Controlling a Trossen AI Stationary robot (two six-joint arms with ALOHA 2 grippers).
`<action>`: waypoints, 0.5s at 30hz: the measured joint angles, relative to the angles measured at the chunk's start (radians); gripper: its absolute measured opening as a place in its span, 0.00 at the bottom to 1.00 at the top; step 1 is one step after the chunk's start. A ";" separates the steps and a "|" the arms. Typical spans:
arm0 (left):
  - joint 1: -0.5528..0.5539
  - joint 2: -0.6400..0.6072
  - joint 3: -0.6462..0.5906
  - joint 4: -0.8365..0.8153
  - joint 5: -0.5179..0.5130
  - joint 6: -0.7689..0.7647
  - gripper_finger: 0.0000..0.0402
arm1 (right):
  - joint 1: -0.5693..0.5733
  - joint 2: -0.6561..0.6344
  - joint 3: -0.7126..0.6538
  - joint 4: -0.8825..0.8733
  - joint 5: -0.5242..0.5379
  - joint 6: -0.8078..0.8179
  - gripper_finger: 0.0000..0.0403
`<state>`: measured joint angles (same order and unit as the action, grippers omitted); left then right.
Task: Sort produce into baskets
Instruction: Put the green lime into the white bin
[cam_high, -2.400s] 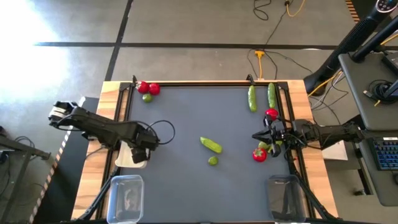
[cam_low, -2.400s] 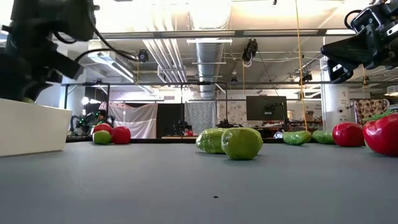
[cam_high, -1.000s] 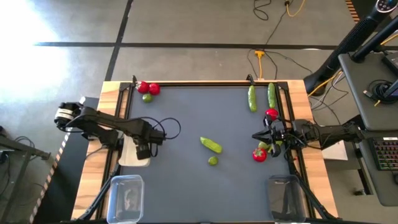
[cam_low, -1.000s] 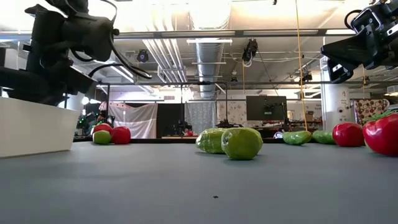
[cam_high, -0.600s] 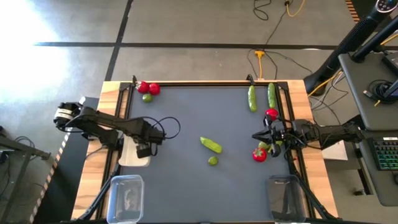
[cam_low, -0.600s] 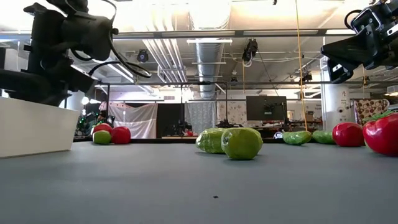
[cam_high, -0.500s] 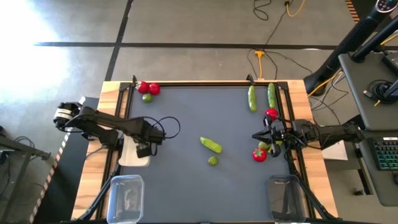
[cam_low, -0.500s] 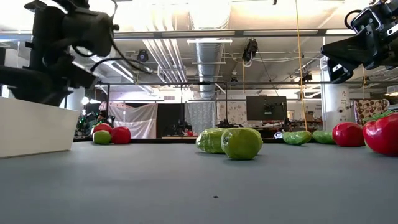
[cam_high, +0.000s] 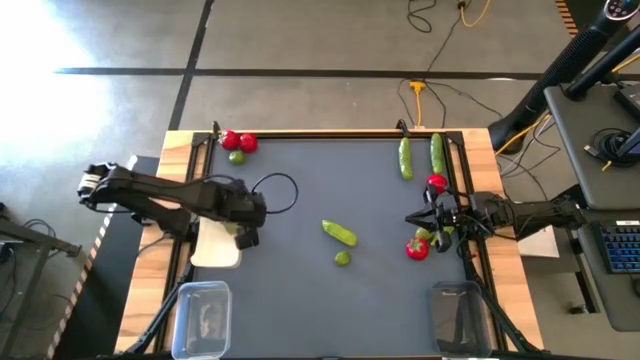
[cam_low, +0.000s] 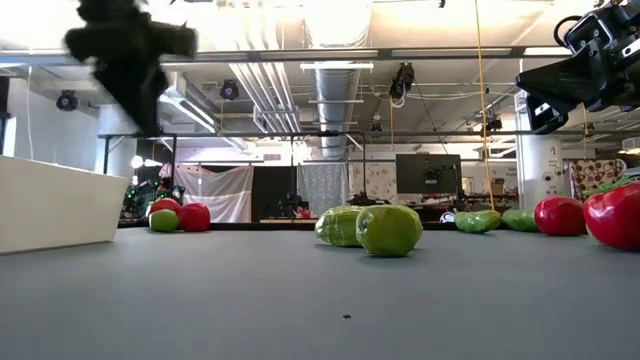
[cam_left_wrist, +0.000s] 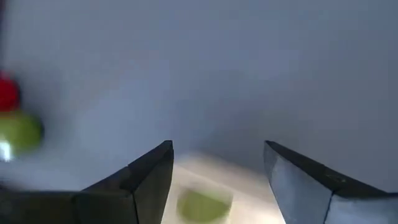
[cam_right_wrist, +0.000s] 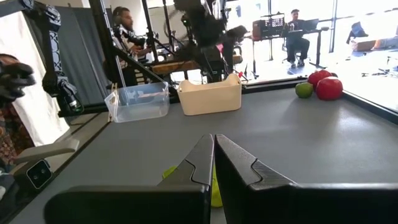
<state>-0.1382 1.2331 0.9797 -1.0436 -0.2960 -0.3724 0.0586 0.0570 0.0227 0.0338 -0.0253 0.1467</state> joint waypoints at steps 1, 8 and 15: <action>-0.004 -0.011 0.002 0.058 -0.008 0.021 0.57 | 0.000 0.000 0.000 0.000 0.000 0.000 0.02; -0.005 -0.036 -0.016 0.421 -0.010 0.190 0.56 | 0.000 0.000 0.000 0.000 0.000 0.000 0.02; -0.005 -0.001 -0.089 0.682 0.018 0.283 0.56 | 0.000 0.000 0.000 0.000 0.000 0.000 0.02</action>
<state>-0.1432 1.2319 0.8905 -0.3616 -0.2777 -0.0897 0.0585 0.0570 0.0227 0.0338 -0.0254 0.1467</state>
